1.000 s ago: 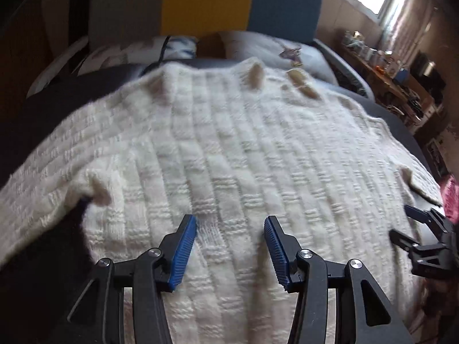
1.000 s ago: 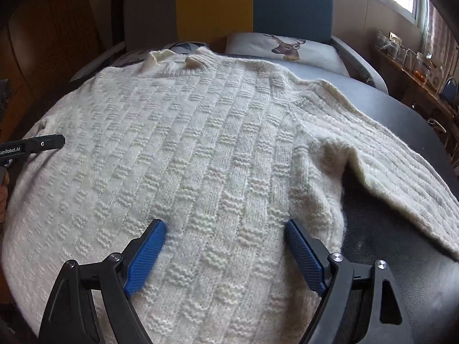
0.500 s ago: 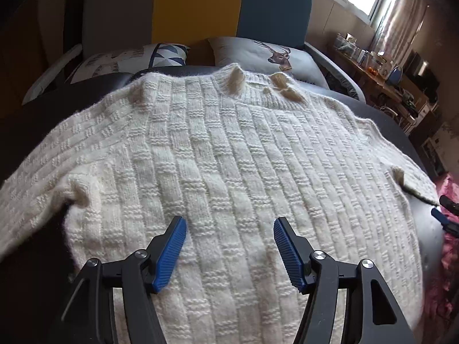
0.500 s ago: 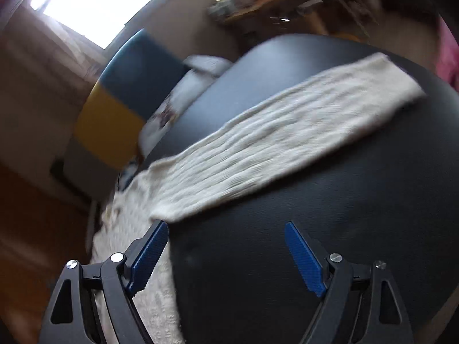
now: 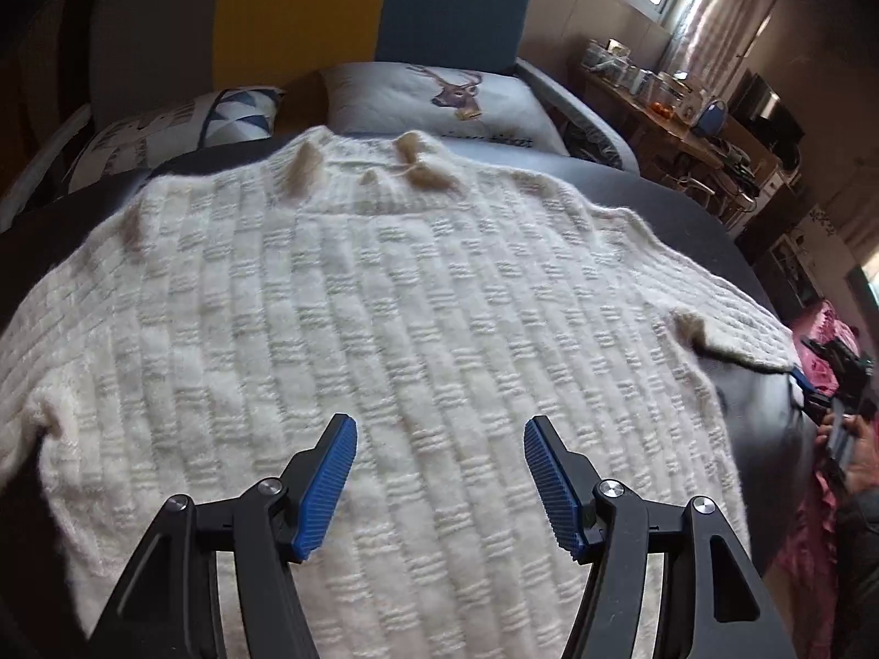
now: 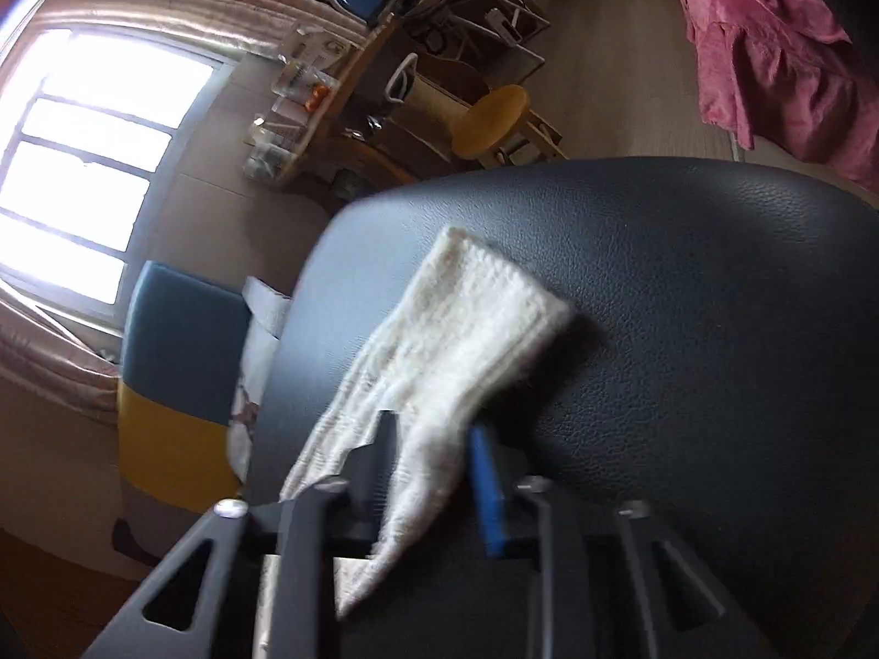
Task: Fold clothes
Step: 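Grasp the folded sleeve cuff with the right gripper and lift it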
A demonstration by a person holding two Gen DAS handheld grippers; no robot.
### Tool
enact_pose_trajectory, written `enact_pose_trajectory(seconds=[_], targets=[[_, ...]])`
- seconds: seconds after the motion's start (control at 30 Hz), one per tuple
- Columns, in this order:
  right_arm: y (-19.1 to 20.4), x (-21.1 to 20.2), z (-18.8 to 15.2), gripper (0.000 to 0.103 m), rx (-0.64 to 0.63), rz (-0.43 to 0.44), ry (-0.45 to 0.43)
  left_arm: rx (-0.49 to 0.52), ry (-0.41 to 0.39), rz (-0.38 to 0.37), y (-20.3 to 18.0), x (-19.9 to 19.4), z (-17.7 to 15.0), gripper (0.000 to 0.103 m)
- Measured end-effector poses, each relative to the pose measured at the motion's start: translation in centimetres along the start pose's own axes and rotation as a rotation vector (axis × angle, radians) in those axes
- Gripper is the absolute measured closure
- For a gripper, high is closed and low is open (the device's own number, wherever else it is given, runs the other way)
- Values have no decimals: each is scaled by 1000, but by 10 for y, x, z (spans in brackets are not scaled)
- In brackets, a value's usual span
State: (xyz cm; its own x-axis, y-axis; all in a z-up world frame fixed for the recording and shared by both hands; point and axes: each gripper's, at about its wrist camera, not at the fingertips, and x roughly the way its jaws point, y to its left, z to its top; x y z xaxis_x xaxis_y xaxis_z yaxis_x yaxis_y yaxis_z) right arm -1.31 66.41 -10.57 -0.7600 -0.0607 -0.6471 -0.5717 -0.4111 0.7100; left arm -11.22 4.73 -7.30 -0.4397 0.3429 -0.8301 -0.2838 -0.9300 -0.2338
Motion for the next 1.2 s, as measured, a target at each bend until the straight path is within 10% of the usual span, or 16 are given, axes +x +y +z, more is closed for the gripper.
enact_pose_trajectory(seconds=[0.2, 0.7, 1.0, 1.1, 1.2], targets=[[29, 21, 7, 96, -176, -101, 21, 131, 95, -50, -66, 55, 32, 36], [131, 37, -53, 96, -425, 272, 231, 214, 172, 31, -88, 80, 50, 32], [181, 81, -159, 96, -703, 162, 355, -45, 179, -190, -31, 71, 92, 22], [193, 96, -192, 96, -792, 109, 385, -152, 216, -291, -26, 79, 107, 46], [197, 92, -203, 96, -839, 102, 367, -207, 257, -355, -32, 91, 119, 46]])
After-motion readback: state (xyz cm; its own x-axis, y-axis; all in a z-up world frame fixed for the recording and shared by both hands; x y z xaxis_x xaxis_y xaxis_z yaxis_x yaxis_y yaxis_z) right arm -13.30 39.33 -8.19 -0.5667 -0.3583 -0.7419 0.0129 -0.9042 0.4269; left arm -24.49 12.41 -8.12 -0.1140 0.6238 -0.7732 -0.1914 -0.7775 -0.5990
